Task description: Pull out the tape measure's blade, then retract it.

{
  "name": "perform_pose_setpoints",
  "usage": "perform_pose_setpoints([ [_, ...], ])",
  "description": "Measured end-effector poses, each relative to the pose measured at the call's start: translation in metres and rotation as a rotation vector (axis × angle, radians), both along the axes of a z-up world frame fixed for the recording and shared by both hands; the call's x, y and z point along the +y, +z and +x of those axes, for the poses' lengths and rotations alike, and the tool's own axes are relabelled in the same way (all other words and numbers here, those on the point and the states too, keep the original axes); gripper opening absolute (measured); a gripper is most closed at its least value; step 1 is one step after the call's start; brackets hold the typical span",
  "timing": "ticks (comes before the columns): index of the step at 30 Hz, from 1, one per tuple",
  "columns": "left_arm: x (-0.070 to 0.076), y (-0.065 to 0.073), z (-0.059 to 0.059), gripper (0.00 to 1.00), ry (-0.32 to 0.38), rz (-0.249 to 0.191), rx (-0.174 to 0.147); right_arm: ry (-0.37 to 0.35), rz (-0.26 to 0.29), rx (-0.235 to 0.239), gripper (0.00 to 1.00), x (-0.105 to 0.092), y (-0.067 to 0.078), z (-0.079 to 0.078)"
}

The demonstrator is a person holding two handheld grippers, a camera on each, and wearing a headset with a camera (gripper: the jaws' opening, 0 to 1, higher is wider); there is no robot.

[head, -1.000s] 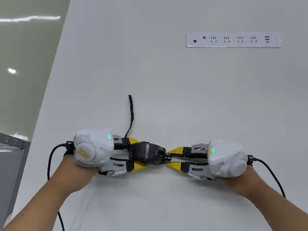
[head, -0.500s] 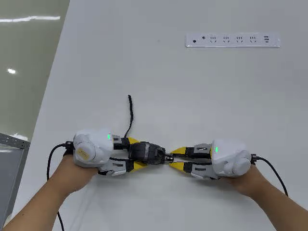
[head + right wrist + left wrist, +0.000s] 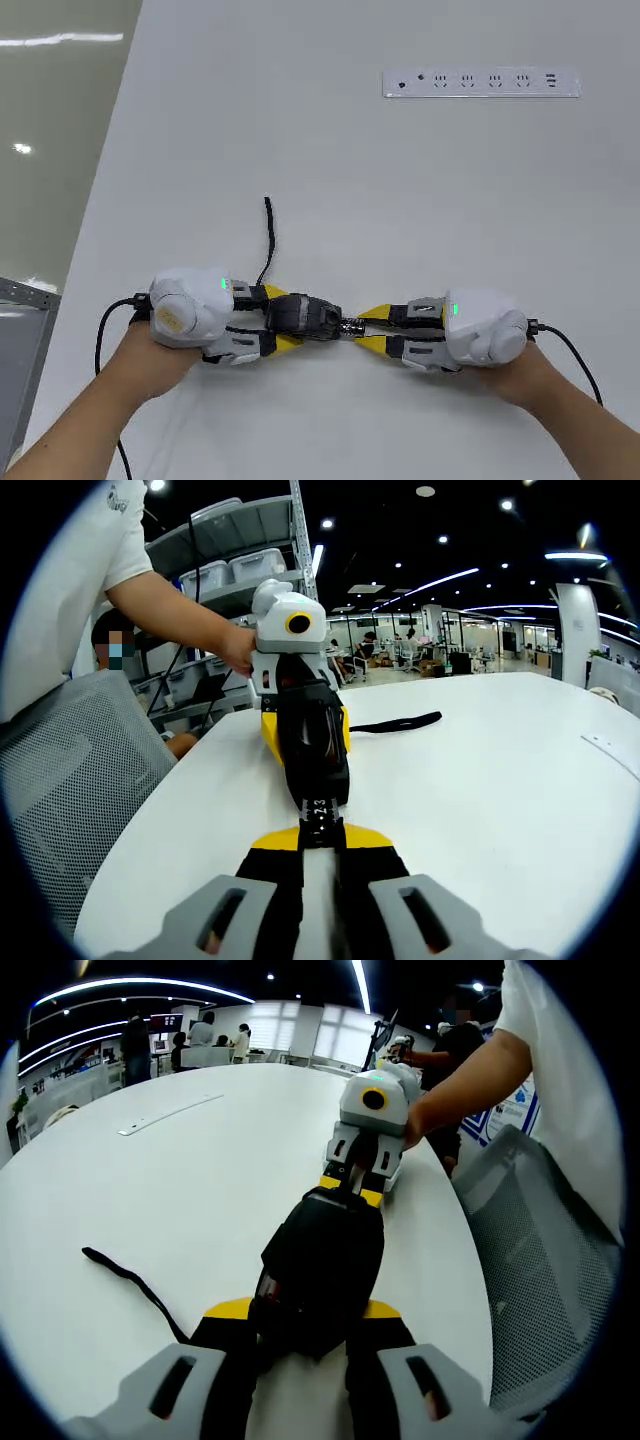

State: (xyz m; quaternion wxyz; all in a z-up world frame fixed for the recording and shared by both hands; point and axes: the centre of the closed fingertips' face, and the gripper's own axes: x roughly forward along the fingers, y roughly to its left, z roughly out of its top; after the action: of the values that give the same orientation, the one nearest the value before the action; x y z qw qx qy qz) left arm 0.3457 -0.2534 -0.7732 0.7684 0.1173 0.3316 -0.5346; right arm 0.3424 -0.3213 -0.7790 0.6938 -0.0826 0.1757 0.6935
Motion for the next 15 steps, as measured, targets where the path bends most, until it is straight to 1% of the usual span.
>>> perform_pose_setpoints([
  [15, -0.0001, 0.0, 0.0002, 0.3, 0.002, -0.004, 0.002, -0.019, -0.001, 0.009, 0.11, -0.0107, 0.0004, 0.0013],
])
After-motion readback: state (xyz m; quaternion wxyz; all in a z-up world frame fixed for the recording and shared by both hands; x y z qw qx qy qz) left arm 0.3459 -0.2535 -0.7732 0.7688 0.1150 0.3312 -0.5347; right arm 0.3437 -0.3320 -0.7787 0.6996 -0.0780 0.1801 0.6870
